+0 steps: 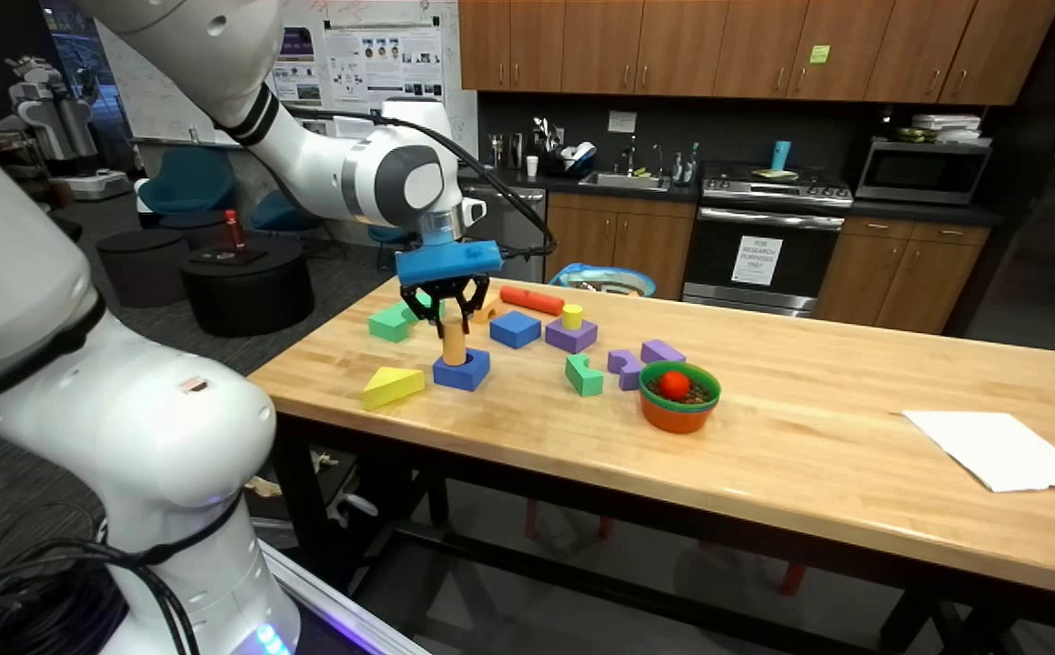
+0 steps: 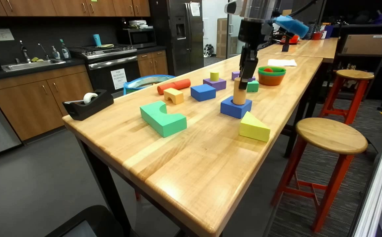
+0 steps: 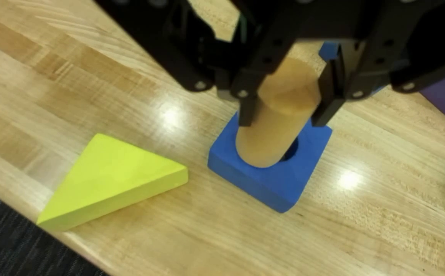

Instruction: Lift the cylinder block and fit it inside the block with a hole in the middle

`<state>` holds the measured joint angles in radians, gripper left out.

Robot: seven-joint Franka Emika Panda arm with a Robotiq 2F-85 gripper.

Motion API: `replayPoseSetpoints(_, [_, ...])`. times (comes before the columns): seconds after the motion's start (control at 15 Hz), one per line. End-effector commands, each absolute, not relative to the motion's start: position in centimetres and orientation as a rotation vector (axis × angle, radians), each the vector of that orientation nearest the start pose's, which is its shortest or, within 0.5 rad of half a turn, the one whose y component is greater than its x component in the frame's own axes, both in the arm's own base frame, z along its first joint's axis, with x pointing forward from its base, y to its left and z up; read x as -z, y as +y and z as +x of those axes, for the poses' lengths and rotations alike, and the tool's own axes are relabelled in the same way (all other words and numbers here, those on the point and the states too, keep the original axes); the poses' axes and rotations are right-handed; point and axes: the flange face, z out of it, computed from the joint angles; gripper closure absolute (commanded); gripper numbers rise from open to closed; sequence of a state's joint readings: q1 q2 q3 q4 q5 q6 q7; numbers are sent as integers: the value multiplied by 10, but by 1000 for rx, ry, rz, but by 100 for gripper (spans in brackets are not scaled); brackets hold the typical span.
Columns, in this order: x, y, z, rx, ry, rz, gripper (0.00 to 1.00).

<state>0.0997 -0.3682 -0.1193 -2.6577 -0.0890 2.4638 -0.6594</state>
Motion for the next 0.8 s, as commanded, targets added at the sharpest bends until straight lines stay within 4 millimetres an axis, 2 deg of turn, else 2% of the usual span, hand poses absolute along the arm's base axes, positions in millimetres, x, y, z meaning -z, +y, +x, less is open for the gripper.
replayPoseSetpoints(0.0, [-377,-6,419,273,-1132,-2986,84])
replayPoseSetpoints(0.73, [-382,-7,424,284,-1137,-2992,84])
